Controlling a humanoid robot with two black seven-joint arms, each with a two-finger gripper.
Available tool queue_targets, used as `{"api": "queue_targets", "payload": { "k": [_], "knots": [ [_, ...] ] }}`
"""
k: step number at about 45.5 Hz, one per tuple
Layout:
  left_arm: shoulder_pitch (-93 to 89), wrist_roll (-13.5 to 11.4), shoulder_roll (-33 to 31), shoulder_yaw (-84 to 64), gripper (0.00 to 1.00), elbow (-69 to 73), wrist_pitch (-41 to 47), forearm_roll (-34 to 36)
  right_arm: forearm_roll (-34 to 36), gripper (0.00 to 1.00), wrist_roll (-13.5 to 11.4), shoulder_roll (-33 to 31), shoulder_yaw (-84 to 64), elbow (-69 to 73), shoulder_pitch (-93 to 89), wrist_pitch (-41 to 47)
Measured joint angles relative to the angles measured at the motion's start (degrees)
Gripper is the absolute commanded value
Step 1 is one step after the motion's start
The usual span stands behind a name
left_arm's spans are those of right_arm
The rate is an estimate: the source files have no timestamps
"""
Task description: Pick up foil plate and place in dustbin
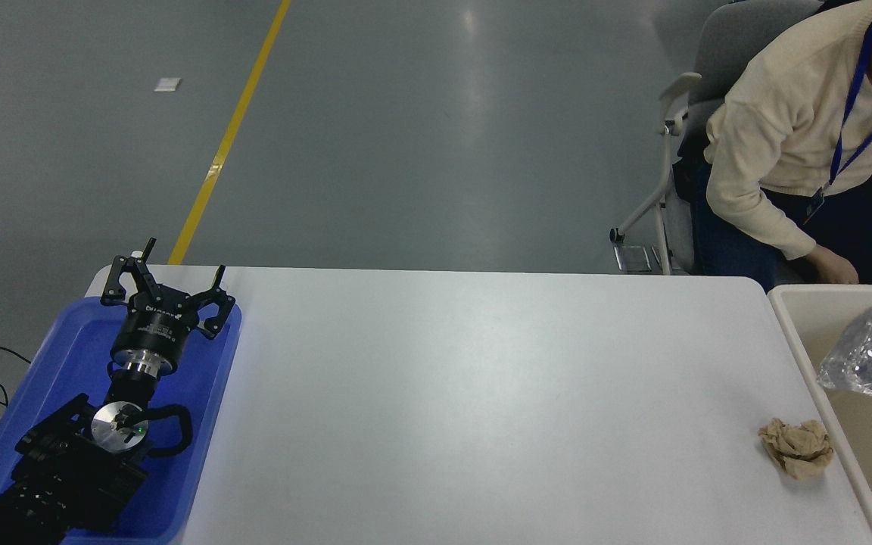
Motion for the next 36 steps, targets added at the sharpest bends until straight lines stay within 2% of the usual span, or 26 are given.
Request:
{"api": "queue_targets", "payload": {
  "k": [11,21,22,25,27,33,36],
  "knots": [
    [0.0,0.0,0.0,0.0,1.00,0.0,0.0,0.0,0.5,0.00,-3.5,1.3,3.6,-1.5,-1.4,-2.5],
    [0.0,0.0,0.0,0.0,1.00,0.0,0.0,0.0,0.7,0.00,-5.2,1.7,6.6,-1.9,-2.3,-3.6],
    [0.0,0.0,0.0,0.0,1.00,0.0,0.0,0.0,0.7,0.07,-5.2,1.7,6.7,-1.9,-2.3,-3.6],
    [0.0,0.0,0.0,0.0,1.00,0.0,0.0,0.0,0.7,0.50,-5.4,1.8,7.1,-2.0,-2.5,-3.8],
    [0.0,0.0,0.0,0.0,1.00,0.0,0.0,0.0,0.8,0.68,-5.5,1.8,7.2,-2.0,-2.6,-3.9],
    [0.0,0.0,0.0,0.0,1.00,0.0,0.0,0.0,0.8,0.86,-5.6,1.8,7.5,-2.1,-2.8,-5.8],
    [0.0,0.0,0.0,0.0,1.00,0.0,0.0,0.0,0.8,0.89,-5.6,1.7,7.6,-2.0,-2.8,-7.2]
  ]
}}
